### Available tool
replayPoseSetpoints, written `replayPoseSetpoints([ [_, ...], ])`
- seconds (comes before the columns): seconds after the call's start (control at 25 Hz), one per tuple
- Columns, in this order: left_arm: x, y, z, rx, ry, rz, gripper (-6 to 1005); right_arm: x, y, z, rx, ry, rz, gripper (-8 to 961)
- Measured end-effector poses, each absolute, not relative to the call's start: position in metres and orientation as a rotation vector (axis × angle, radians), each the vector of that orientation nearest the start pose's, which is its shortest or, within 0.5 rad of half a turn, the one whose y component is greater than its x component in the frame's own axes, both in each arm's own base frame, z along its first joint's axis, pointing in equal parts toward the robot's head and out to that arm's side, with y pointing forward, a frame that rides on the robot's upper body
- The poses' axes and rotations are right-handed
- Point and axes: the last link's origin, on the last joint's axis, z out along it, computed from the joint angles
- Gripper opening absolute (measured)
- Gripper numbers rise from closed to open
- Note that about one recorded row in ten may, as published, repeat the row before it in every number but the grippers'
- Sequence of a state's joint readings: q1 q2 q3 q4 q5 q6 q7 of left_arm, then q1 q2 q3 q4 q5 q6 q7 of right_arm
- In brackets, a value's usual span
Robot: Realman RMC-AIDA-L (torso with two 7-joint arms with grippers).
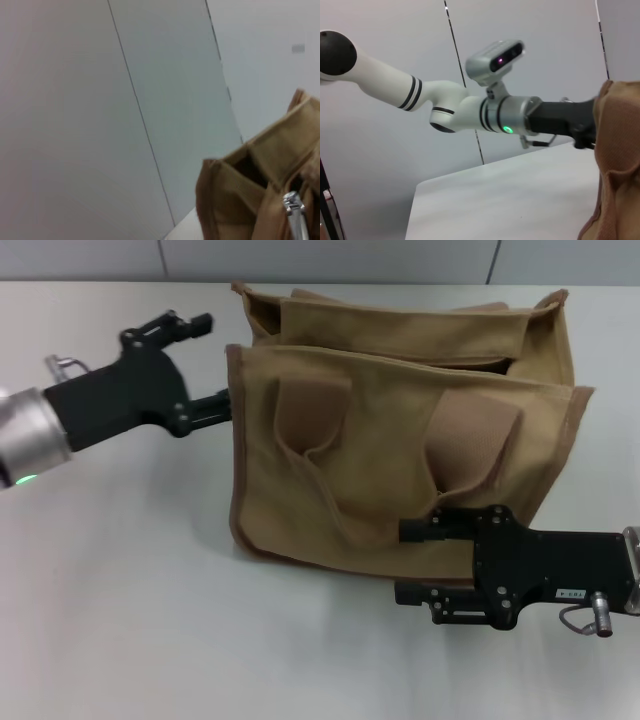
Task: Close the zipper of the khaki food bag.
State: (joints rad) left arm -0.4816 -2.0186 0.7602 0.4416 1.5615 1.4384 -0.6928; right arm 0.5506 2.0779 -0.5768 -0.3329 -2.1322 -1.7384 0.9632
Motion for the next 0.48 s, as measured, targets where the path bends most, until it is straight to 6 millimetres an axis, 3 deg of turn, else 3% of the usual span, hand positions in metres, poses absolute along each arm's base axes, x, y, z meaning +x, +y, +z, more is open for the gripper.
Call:
replayPoseSetpoints([
  [0.2, -0.275, 0.345, 0.006, -2.386, -0.023, -0.706, 740, 0.259, 0.271, -0.047, -2.924, 0.356, 0.958, 675],
  [0.24, -0.269, 0.358, -0.002, -2.309, 0.027, -0.645, 739, 0.258, 0.272, -0.047, -2.923, 0.355, 0.960, 675],
  [0.48, -0.265, 0.358, 0.007, -2.234, 0.061, -0.709, 733, 0.259, 0.273, -0.046, -2.909, 0.360, 0.958, 675],
])
